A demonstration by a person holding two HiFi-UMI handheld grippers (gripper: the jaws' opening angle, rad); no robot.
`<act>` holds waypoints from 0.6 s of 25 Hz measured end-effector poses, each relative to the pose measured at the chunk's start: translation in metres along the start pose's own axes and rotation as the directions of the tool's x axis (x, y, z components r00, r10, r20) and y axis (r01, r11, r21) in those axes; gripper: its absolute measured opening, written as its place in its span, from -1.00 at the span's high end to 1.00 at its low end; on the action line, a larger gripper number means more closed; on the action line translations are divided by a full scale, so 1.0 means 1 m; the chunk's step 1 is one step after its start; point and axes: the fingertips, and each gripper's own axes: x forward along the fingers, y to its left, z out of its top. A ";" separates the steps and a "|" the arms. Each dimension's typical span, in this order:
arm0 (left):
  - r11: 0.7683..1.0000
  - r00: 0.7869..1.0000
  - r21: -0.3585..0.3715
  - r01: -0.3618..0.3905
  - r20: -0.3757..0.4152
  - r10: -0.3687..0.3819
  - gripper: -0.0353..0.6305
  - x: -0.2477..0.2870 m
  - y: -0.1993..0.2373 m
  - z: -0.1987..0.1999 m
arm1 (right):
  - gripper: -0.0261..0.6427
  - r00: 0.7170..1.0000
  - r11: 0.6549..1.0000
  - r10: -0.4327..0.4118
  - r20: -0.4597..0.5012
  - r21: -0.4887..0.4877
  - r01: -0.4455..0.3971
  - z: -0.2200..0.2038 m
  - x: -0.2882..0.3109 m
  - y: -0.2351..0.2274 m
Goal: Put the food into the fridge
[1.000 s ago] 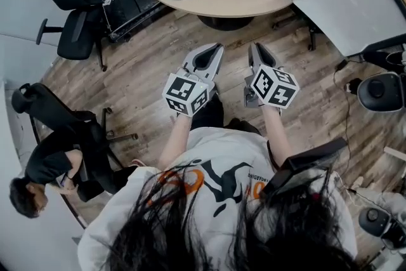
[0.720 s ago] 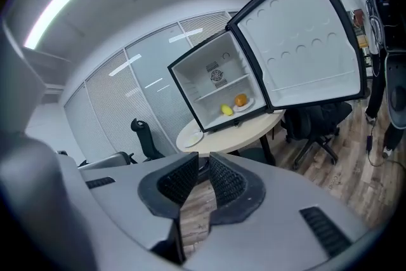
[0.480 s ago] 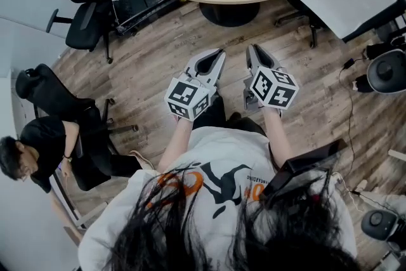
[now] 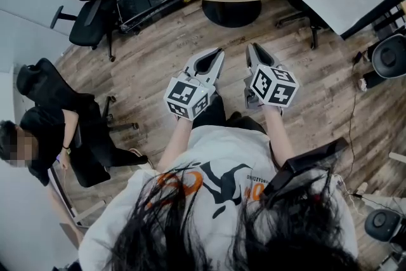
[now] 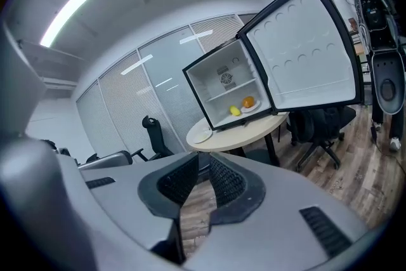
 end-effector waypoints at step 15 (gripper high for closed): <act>1.000 1.000 0.024 -0.011 0.005 0.011 0.86 -0.009 -0.003 0.001 | 0.73 1.000 1.000 0.024 0.014 -0.019 -0.024 0.005 0.002 0.012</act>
